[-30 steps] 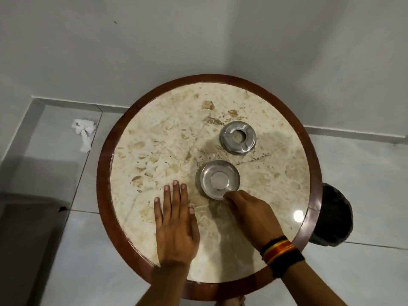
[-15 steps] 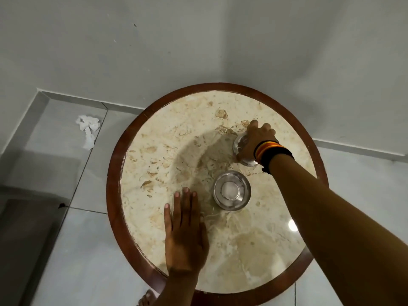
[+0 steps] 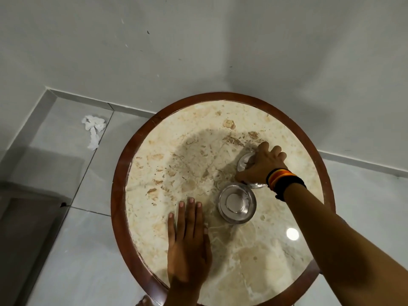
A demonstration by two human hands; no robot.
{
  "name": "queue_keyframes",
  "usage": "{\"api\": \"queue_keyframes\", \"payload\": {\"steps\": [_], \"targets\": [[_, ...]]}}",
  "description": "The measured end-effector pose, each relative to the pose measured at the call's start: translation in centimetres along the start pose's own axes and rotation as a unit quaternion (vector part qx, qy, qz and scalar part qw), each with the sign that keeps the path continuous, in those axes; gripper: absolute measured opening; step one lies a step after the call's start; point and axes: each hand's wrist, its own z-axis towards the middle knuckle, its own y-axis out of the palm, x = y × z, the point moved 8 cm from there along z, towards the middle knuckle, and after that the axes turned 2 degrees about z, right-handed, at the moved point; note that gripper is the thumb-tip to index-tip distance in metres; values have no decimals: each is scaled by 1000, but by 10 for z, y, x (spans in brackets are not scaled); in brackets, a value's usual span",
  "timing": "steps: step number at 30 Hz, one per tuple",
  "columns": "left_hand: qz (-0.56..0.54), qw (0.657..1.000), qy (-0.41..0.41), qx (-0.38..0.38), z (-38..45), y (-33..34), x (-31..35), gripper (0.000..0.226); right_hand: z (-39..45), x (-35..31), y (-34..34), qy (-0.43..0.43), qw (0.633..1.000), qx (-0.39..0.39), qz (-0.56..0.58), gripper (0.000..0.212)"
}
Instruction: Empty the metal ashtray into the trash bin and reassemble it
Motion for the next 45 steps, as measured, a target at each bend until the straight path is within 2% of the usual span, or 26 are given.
{"api": "queue_keyframes", "payload": {"steps": [9, 13, 16, 21, 23, 27, 30, 39, 45], "targets": [[-25, 999, 5, 27, 0, -6, 2, 60, -9, -8, -1, -12, 999, 39, -13, 110], [-17, 1000, 5, 21, 0, -5, 2, 61, -19, -18, -3, -39, 992, 122, 10, 101], [-29, 999, 6, 23, 0, -5, 3, 61, -29, -18, -3, -39, 982, 179, 45, 95], [-31, 999, 8, 24, -1, -5, 2, 61, -44, -6, -19, -62, 961, 209, 169, 95], [-26, 999, 9, 27, -2, -4, 2, 61, -63, -10, -26, -102, 962, 177, 181, 98], [-3, 1000, 10, 25, -3, -2, 1, 62, -115, -25, 9, -160, 983, 51, 68, 110], [21, 1000, 5, 12, -3, 1, 1, 63, -126, -28, 41, -162, 986, 18, 23, 110], [52, 999, 2, -7, 0, 1, 2, 64, -115, -40, 65, -175, 982, 58, 45, 99], [11, 1000, 7, 15, -3, -2, 3, 61, -122, -27, 70, -170, 976, 113, 81, 113]]}}
